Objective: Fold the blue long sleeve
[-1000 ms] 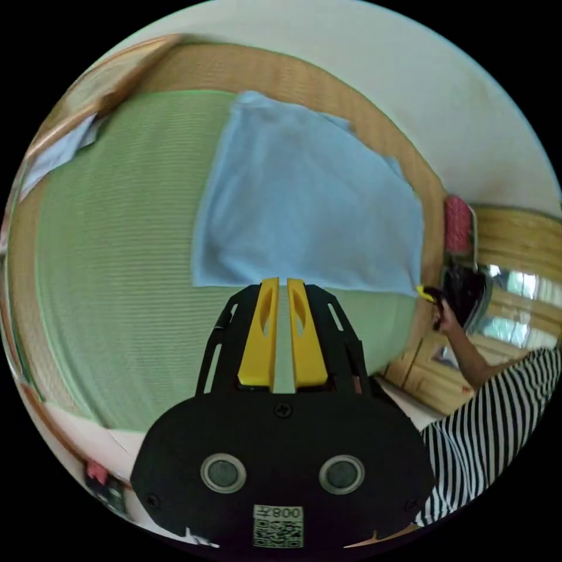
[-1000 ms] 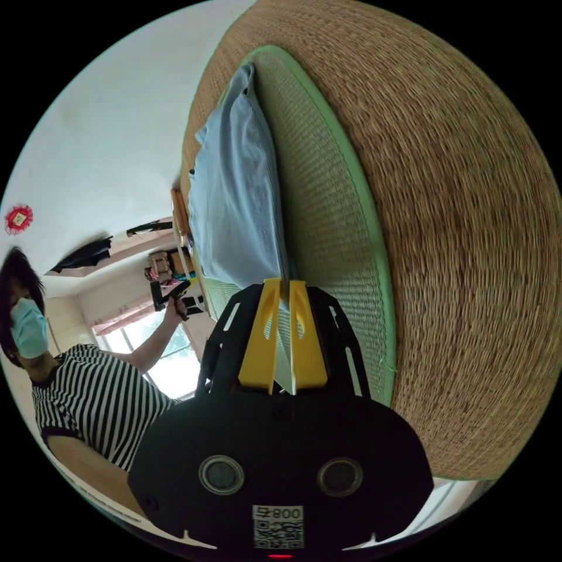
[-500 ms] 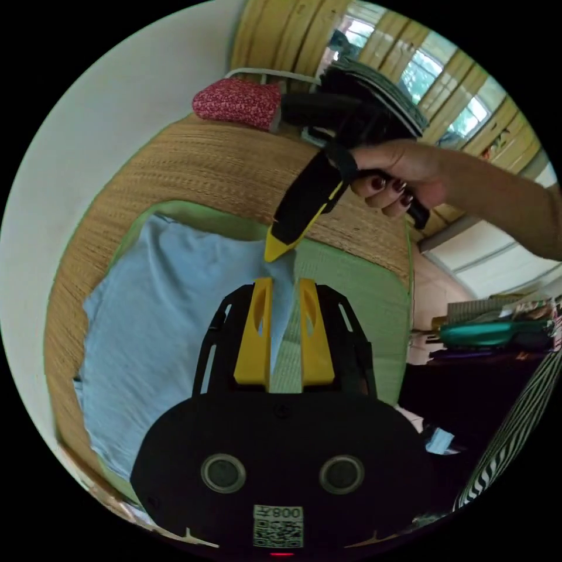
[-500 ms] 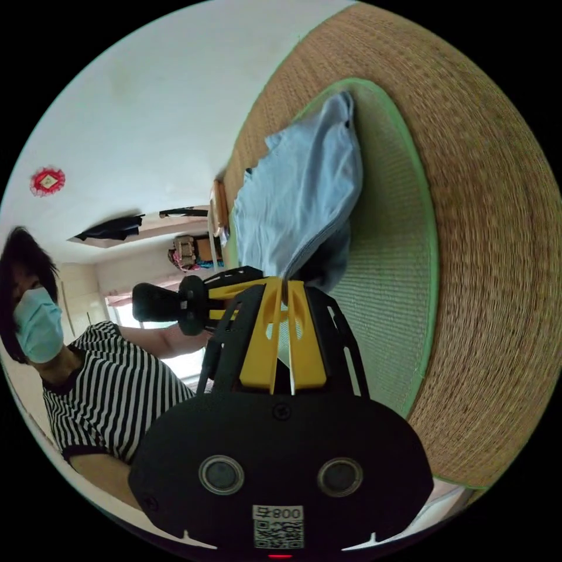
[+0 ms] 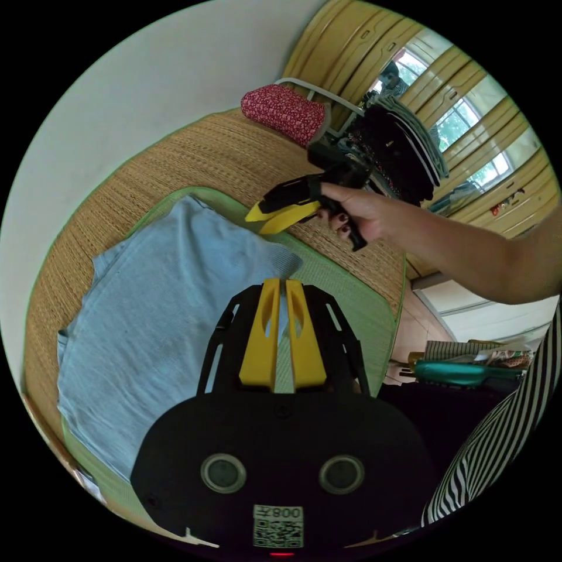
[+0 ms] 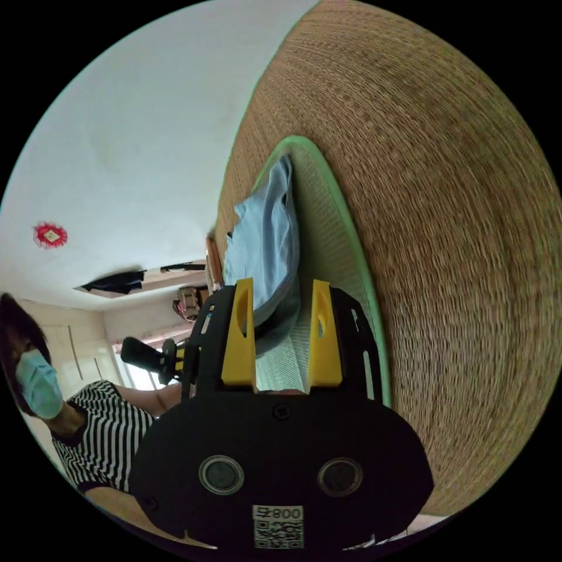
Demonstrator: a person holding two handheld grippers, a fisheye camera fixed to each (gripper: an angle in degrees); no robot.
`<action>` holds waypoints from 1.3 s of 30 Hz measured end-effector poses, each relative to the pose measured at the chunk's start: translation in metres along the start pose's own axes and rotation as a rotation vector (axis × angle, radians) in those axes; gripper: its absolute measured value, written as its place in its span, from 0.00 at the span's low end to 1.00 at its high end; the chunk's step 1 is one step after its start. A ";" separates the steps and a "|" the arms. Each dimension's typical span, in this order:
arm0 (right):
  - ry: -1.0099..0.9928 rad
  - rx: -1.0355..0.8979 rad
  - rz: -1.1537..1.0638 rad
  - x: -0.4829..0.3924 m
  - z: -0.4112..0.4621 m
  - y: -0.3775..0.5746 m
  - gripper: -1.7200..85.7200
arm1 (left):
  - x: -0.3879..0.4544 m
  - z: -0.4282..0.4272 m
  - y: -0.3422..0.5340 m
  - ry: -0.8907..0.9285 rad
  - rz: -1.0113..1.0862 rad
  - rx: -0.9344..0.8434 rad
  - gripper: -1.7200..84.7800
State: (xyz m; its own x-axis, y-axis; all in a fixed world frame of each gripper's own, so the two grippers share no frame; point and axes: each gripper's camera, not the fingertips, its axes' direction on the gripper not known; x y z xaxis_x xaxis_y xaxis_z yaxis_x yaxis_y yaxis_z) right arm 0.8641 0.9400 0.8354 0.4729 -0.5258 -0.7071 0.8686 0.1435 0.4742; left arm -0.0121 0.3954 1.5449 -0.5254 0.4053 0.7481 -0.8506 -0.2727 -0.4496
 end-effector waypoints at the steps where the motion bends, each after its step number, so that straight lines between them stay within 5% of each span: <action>1: -0.004 0.008 0.012 0.003 0.006 -0.010 0.17 | 0.002 0.003 0.001 0.012 -0.007 0.003 0.04; 24: -0.025 -0.057 -0.032 -0.033 0.141 -0.133 0.08 | -0.019 0.038 0.049 0.151 -0.026 0.034 0.04; 39: 0.008 0.086 -0.115 -0.141 0.270 -0.127 0.06 | -0.117 -0.052 0.199 0.271 -0.209 0.277 0.04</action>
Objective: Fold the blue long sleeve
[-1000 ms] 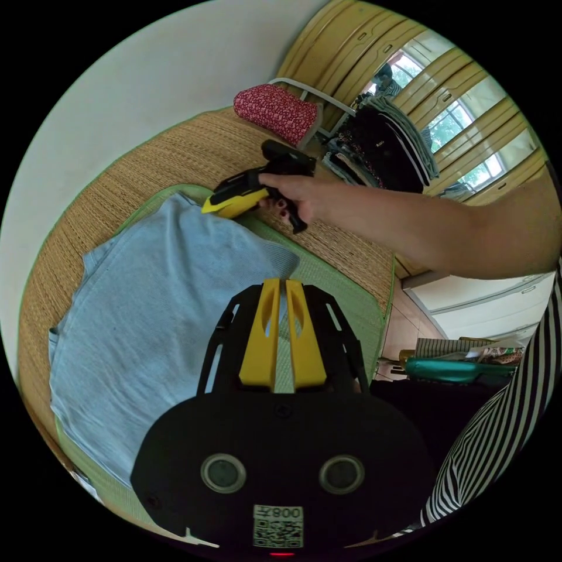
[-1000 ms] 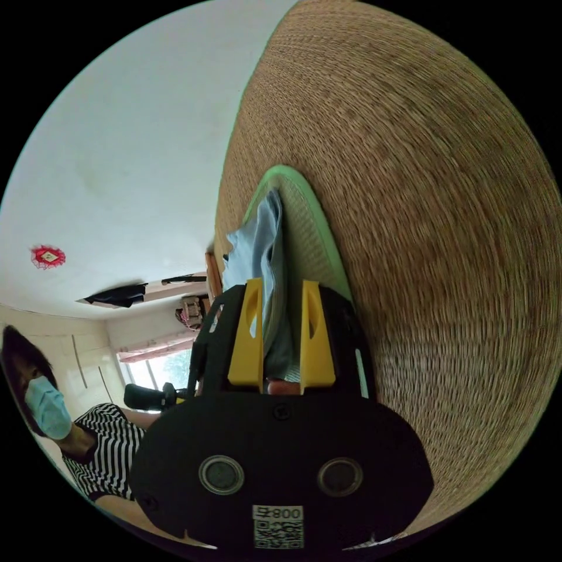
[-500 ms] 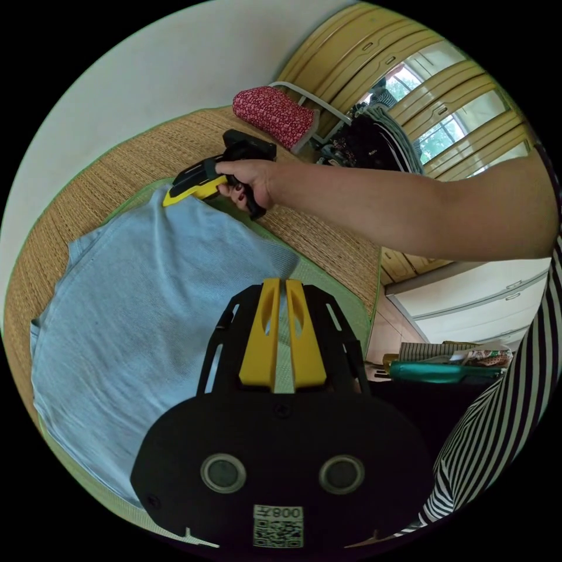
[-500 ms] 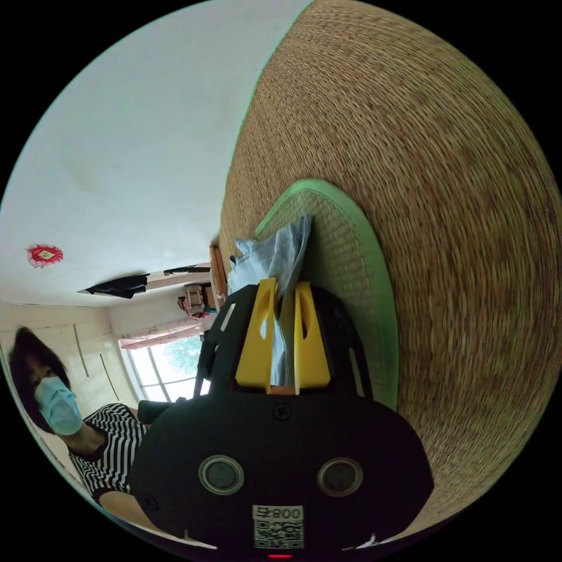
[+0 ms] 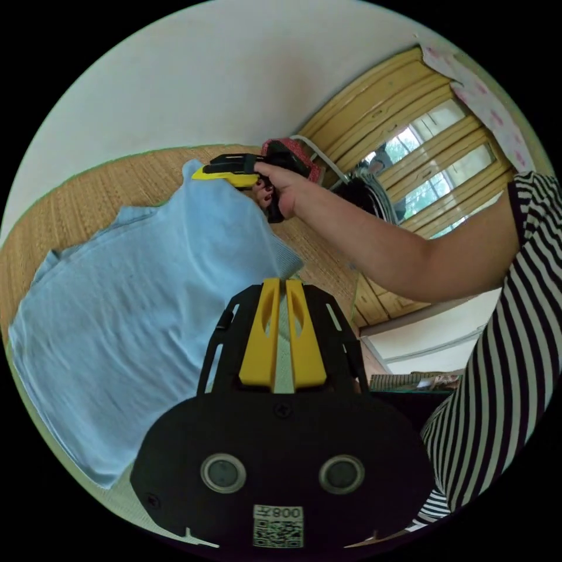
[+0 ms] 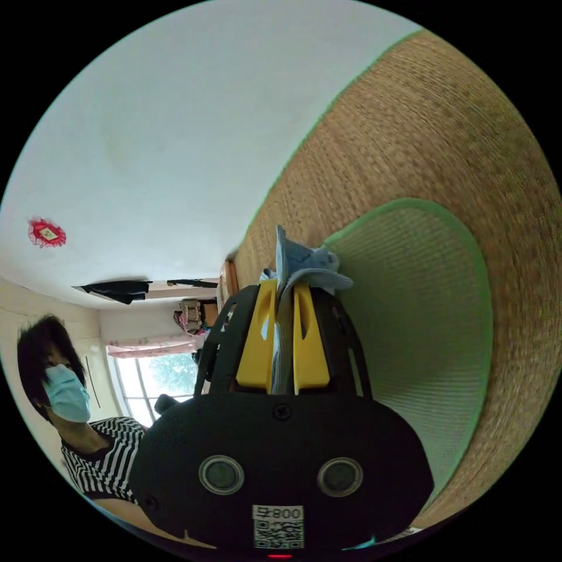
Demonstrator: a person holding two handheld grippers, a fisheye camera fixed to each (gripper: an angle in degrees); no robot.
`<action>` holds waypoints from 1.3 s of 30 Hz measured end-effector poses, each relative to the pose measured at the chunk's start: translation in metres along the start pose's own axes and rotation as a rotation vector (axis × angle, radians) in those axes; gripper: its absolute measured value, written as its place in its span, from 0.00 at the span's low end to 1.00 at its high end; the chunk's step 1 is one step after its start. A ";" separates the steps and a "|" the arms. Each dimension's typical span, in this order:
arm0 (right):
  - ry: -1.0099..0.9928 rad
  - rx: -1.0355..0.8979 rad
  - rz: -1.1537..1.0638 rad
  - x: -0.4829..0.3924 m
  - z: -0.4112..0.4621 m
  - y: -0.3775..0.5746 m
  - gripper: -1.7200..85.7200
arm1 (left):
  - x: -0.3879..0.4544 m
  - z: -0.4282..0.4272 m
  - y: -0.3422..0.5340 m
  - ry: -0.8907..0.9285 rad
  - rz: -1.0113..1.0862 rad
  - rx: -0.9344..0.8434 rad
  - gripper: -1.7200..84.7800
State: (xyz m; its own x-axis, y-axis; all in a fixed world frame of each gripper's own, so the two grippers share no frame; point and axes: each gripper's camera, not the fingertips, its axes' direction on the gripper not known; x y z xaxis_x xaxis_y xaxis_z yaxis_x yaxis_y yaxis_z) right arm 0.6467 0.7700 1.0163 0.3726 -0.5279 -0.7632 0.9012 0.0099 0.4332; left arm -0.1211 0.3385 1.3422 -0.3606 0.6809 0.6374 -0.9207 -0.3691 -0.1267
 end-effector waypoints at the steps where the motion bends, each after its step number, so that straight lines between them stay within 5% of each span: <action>1: 0.008 0.001 -0.022 -0.015 0.018 -0.001 0.06 | -0.013 -0.020 0.014 0.017 -0.036 0.037 0.04; 20: 0.236 -0.208 -0.215 -0.158 0.419 0.000 0.03 | -0.238 -0.240 0.323 0.204 -0.785 0.579 0.04; 39: 0.487 -0.367 -0.317 -0.165 0.695 -0.001 0.07 | -0.332 -0.313 0.452 0.283 -0.997 0.709 0.04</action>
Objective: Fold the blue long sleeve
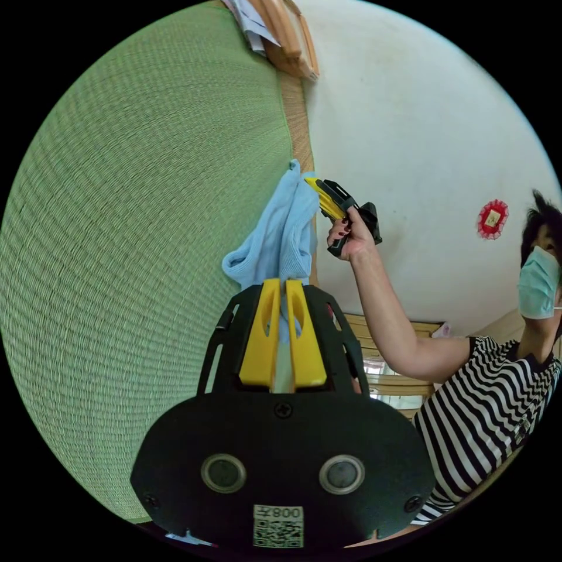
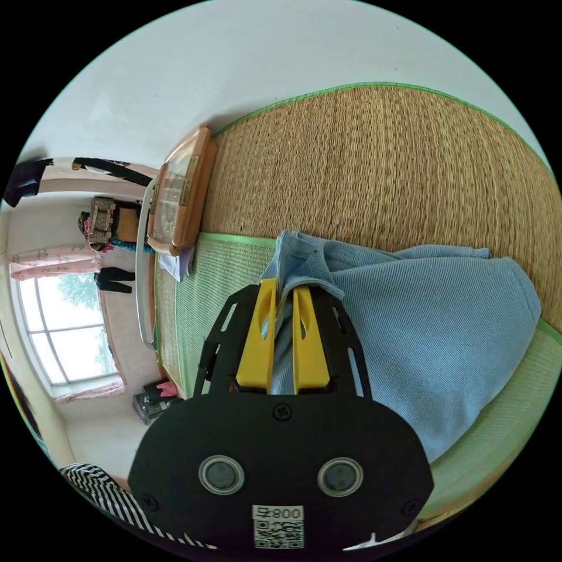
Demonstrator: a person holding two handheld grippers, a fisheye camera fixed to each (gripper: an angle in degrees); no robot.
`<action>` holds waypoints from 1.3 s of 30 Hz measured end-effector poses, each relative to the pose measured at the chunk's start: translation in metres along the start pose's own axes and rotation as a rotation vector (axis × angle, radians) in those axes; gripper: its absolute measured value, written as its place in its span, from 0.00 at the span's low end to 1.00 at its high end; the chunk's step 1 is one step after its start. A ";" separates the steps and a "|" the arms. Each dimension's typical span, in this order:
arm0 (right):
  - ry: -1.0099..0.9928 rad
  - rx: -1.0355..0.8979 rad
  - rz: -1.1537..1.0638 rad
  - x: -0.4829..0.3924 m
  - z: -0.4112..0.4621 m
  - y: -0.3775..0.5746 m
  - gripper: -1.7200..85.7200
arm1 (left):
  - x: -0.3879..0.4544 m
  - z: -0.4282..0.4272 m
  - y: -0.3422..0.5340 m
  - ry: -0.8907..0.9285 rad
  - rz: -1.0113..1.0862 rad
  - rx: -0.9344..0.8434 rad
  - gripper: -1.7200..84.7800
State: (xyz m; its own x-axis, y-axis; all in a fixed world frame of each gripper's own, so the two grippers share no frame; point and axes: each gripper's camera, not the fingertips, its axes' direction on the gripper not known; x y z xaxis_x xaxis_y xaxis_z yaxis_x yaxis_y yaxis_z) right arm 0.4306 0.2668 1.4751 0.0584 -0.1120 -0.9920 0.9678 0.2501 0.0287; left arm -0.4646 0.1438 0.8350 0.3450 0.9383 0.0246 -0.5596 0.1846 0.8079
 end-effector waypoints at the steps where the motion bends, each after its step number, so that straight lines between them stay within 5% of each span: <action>1: 0.010 -0.011 -0.012 -0.004 0.010 -0.005 0.08 | -0.003 -0.004 -0.002 -0.005 -0.007 -0.002 0.04; 18: 0.103 -0.061 -0.314 -0.047 0.061 -0.039 0.06 | 0.029 -0.060 -0.011 -0.262 0.135 -0.020 0.04; 31: 0.276 -0.182 -0.360 -0.039 0.144 -0.045 0.10 | 0.086 0.007 -0.046 -0.500 0.429 -0.245 0.06; 39: 0.126 -0.033 -0.335 -0.024 0.115 -0.037 0.06 | 0.111 -0.012 -0.034 -0.492 0.485 -0.138 0.04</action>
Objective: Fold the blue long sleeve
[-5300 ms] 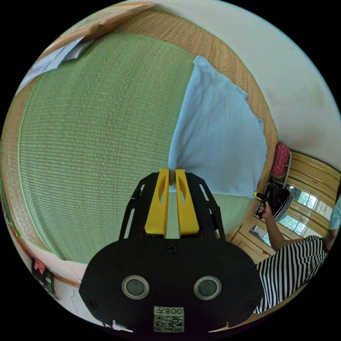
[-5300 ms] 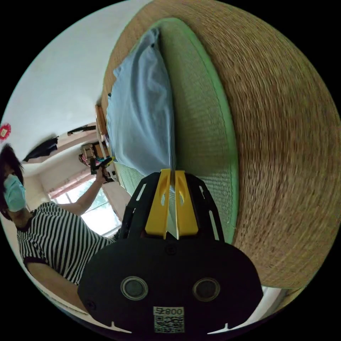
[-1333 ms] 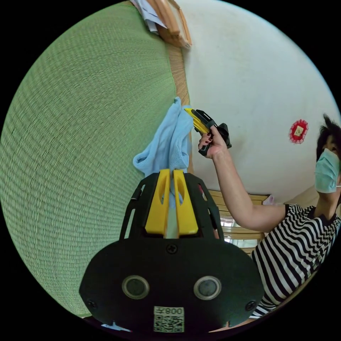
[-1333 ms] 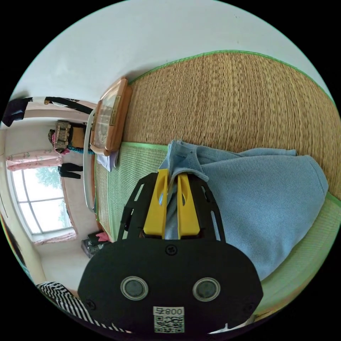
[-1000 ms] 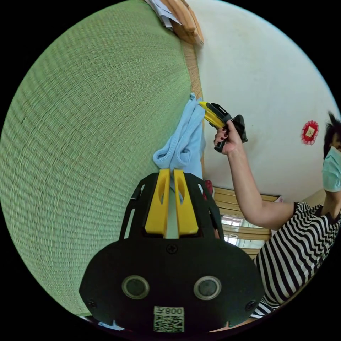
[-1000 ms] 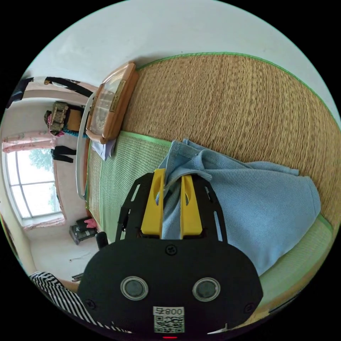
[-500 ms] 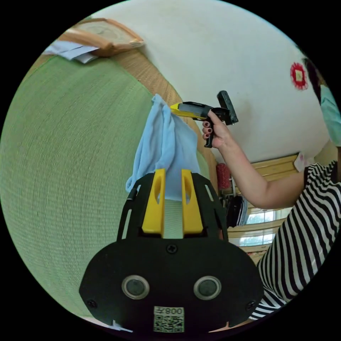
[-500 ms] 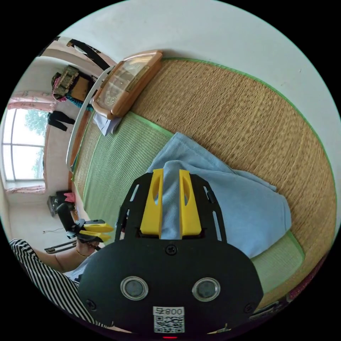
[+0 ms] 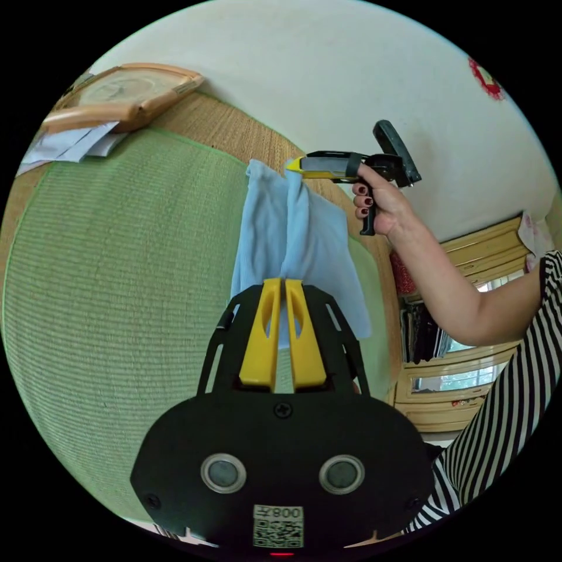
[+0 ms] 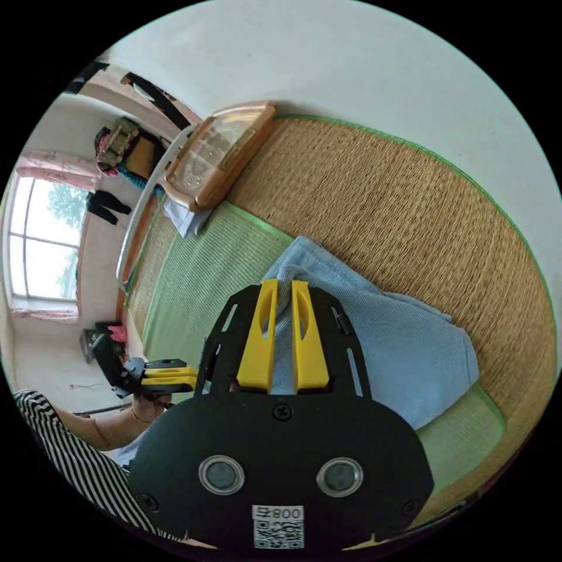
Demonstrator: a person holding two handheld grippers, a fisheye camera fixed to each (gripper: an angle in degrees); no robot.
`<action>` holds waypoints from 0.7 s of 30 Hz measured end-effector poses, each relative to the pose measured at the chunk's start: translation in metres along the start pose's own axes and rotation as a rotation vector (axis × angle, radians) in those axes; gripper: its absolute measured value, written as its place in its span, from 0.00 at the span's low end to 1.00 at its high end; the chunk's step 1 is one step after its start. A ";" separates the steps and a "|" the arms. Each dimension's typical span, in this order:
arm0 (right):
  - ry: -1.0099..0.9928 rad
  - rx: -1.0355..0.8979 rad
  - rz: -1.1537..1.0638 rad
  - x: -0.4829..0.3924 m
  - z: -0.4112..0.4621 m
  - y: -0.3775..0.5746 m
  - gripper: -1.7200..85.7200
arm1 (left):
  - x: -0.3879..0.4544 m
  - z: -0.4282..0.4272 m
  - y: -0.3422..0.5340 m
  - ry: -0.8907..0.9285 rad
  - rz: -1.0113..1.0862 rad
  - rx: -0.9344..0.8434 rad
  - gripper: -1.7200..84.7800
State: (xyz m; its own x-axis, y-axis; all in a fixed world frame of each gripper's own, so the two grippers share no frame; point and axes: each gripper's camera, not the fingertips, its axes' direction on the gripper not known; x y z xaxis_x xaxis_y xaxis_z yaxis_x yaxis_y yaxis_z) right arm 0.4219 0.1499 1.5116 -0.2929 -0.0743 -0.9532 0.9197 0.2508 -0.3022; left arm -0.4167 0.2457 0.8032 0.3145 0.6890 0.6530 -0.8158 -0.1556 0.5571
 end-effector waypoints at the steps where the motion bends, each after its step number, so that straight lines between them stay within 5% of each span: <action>1: -0.025 0.007 0.018 0.006 0.003 0.001 0.06 | -0.001 0.003 0.000 -0.004 -0.003 -0.013 0.04; 6: -0.094 -0.059 0.139 0.035 0.041 -0.003 0.05 | -0.005 0.015 0.004 0.000 -0.046 -0.050 0.04; 14: -0.109 0.052 0.043 0.040 0.019 0.038 0.03 | 0.028 0.002 0.011 0.000 0.011 0.024 0.03; 21: -0.098 -0.087 -0.020 0.050 0.063 0.057 0.02 | 0.032 0.045 0.014 -0.096 0.015 -0.139 0.02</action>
State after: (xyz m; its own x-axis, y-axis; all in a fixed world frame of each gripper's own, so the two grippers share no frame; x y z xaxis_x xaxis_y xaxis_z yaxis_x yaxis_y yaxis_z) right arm 0.4763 0.0998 1.4458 -0.2801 -0.1732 -0.9442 0.8866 0.3305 -0.3236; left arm -0.3966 0.2337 0.8550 0.3410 0.6155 0.7106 -0.8781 -0.0613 0.4745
